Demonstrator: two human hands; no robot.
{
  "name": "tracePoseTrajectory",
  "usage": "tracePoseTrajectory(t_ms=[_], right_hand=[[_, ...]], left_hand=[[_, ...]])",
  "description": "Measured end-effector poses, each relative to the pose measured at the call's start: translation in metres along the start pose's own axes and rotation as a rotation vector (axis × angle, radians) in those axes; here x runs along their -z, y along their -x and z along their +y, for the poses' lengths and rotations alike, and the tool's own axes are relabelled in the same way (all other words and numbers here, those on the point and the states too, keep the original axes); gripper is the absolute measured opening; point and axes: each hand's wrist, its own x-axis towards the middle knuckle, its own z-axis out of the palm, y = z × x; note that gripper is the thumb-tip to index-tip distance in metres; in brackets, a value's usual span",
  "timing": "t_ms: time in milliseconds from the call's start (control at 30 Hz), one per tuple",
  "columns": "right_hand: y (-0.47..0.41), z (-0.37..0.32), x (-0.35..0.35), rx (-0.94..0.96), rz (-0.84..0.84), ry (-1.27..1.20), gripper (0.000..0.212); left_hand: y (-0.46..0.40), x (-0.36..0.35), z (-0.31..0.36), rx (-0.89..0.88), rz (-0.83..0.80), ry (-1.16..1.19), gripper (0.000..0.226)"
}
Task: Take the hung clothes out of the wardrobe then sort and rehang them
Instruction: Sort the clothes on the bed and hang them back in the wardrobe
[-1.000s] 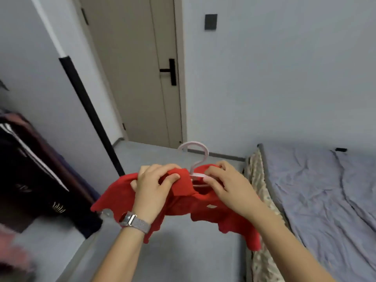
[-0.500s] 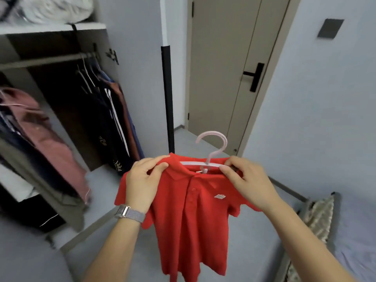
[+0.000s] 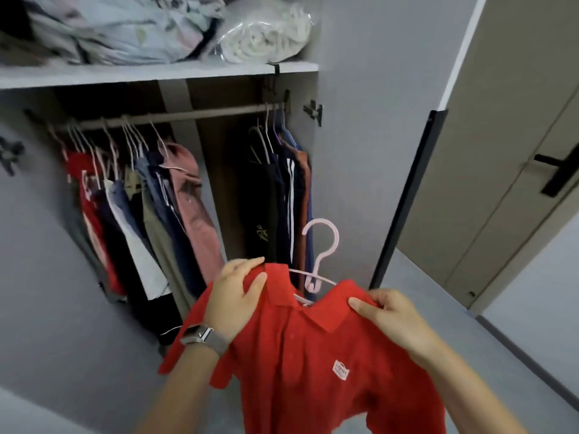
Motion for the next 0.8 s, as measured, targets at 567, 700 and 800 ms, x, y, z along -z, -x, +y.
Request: tracePoseTrajectory(t_ms=[567,700,800], right_hand=[[-0.228,-0.141,-0.103,0.101,-0.075,-0.450,0.051],[-0.307,-0.163,-0.116,0.168,-0.128,-0.356,0.075],[-0.366,-0.184,-0.124,0.232,-0.136,-0.273,0.091]], left_hand=[[-0.156,0.059,-0.136,0.242,0.024,0.079,0.023],[-0.214,0.057,-0.161,0.271,0.058,0.052,0.023],[-0.254,0.058,-0.174,0.290,0.060,0.004,0.028]])
